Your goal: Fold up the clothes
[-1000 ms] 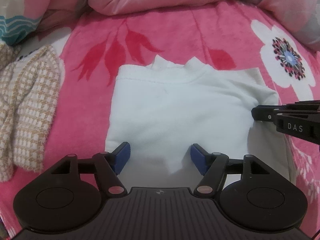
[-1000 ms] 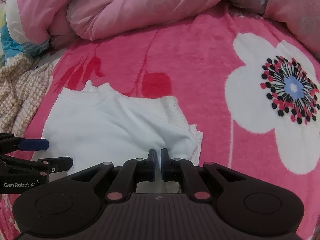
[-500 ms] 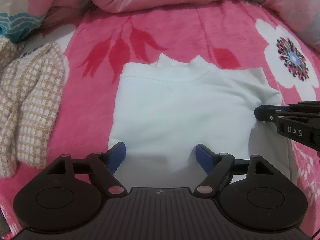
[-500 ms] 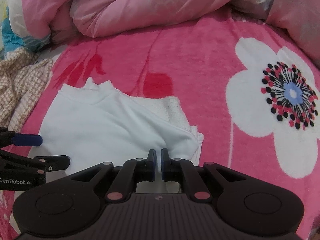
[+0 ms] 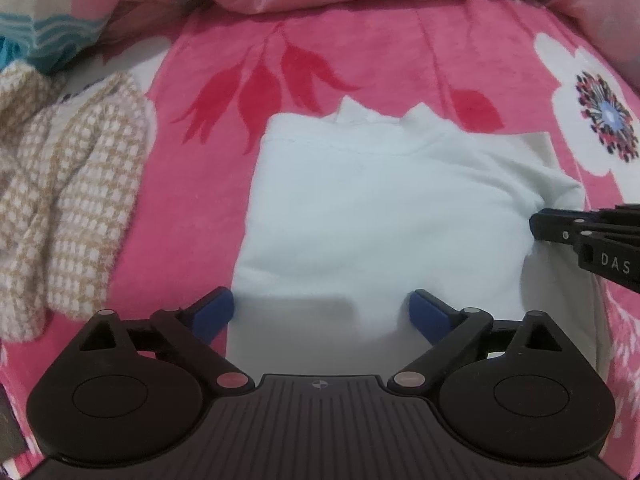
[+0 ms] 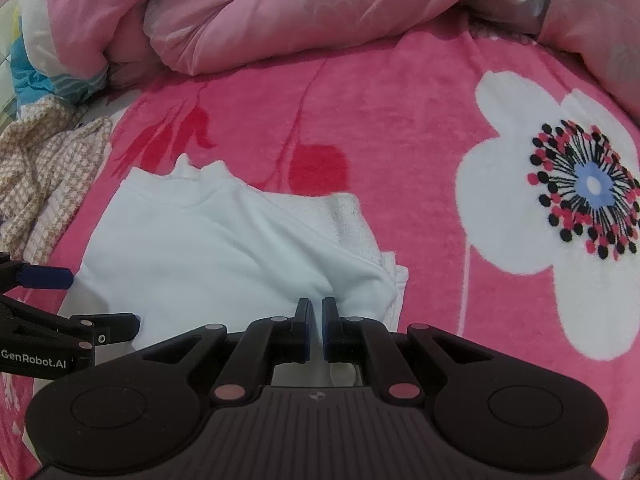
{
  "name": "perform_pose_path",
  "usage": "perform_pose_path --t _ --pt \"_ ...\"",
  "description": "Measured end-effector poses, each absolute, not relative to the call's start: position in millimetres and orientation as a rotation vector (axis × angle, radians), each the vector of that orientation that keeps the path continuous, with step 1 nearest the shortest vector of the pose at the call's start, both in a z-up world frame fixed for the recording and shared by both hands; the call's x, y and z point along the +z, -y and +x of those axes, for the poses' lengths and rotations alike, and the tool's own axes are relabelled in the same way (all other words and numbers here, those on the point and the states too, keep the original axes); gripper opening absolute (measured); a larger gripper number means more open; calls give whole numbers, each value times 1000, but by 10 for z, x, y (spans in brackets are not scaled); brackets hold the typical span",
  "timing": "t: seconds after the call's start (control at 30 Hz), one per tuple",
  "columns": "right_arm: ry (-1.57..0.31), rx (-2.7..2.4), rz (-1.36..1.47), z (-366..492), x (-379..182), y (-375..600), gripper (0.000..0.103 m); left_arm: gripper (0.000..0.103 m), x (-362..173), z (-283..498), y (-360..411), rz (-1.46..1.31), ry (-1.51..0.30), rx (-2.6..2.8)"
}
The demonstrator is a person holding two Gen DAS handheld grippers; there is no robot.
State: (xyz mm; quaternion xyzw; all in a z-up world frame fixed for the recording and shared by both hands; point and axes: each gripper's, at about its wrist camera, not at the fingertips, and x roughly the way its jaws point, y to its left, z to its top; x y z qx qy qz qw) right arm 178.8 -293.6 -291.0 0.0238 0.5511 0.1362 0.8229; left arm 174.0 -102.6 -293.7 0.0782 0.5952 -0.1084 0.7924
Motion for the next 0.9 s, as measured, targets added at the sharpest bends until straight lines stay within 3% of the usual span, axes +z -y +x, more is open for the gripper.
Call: perform_pose_path --t 0.2,0.37,0.6,0.9 --pt "-1158 291 11 1781 -2825 2890 5 98 -2945 1753 1002 156 -1295 -226" --pt "-936 355 -61 1638 -2525 2721 5 98 -2947 1755 1003 155 -1306 -221" --pt "-978 282 -104 1957 -2860 2664 0 98 -2955 1747 989 160 -1310 -212" --pt "-922 104 62 1879 -2749 3102 1 100 -2964 1771 946 155 -1317 -225"
